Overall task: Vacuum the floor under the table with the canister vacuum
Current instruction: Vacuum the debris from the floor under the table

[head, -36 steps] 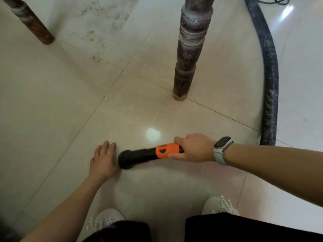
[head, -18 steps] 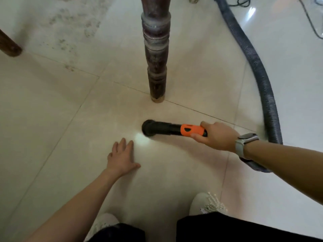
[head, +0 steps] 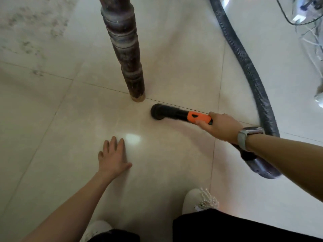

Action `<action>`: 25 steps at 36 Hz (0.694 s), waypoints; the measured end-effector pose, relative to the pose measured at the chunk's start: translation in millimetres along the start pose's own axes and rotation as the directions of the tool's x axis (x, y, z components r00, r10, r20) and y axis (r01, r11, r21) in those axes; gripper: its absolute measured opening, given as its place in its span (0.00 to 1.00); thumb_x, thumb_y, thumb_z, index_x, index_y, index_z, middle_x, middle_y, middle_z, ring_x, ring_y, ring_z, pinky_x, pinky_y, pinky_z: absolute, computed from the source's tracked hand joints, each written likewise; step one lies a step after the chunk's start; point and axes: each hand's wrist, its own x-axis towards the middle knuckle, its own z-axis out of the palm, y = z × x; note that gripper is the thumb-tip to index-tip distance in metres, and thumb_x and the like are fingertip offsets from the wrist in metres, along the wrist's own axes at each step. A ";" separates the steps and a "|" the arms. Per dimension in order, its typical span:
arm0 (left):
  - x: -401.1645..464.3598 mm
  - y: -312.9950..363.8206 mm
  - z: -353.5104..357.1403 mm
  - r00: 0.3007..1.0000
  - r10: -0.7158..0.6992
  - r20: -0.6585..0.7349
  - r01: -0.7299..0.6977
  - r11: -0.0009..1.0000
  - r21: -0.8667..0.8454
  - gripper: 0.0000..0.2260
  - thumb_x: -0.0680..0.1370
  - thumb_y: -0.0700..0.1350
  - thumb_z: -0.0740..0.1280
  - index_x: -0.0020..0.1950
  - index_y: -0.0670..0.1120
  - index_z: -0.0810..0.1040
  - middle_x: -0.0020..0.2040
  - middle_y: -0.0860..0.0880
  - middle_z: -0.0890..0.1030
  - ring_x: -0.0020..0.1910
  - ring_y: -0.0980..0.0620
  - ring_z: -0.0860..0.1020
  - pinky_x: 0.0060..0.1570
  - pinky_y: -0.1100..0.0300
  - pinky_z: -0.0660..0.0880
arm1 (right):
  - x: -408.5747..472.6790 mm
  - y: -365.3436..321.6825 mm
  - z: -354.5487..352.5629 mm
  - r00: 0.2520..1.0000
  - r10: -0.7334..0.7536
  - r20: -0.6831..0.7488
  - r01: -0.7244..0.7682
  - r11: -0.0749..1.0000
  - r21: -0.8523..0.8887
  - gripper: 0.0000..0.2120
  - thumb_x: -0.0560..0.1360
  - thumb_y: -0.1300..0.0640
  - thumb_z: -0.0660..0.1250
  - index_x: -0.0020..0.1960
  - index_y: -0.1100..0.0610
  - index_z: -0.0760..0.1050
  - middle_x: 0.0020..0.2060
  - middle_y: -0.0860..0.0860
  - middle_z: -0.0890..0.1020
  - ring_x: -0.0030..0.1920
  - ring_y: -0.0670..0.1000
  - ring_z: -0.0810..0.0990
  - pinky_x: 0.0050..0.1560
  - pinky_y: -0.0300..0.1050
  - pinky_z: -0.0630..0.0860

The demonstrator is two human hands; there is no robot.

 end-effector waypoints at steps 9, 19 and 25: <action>-11.7 -17.2 6.5 0.998 -0.037 -0.049 0.035 0.998 -0.056 0.44 0.72 0.59 0.70 0.77 0.49 0.47 0.78 0.47 0.44 0.77 0.43 0.43 0.73 0.45 0.53 | 3.1 -17.5 -9.0 0.974 -0.225 0.019 0.224 0.947 -0.229 0.21 0.75 0.33 0.56 0.46 0.51 0.68 0.30 0.48 0.73 0.30 0.47 0.72 0.29 0.41 0.63; -9.3 -22.7 5.5 0.997 -0.063 -0.035 0.061 0.995 -0.075 0.45 0.70 0.59 0.72 0.77 0.51 0.47 0.78 0.48 0.43 0.76 0.42 0.43 0.72 0.42 0.54 | -6.5 -22.0 -7.0 0.941 -0.249 0.230 0.300 0.927 -0.223 0.19 0.75 0.34 0.58 0.39 0.49 0.65 0.30 0.48 0.72 0.30 0.48 0.71 0.31 0.41 0.64; -8.7 -22.7 7.0 0.997 -0.066 -0.034 0.064 0.996 -0.069 0.45 0.70 0.59 0.72 0.77 0.51 0.47 0.78 0.47 0.43 0.76 0.42 0.43 0.72 0.42 0.54 | -3.9 -15.9 -15.6 0.957 -0.237 0.164 0.278 0.912 -0.302 0.21 0.74 0.33 0.56 0.45 0.51 0.69 0.30 0.48 0.72 0.29 0.47 0.70 0.32 0.41 0.65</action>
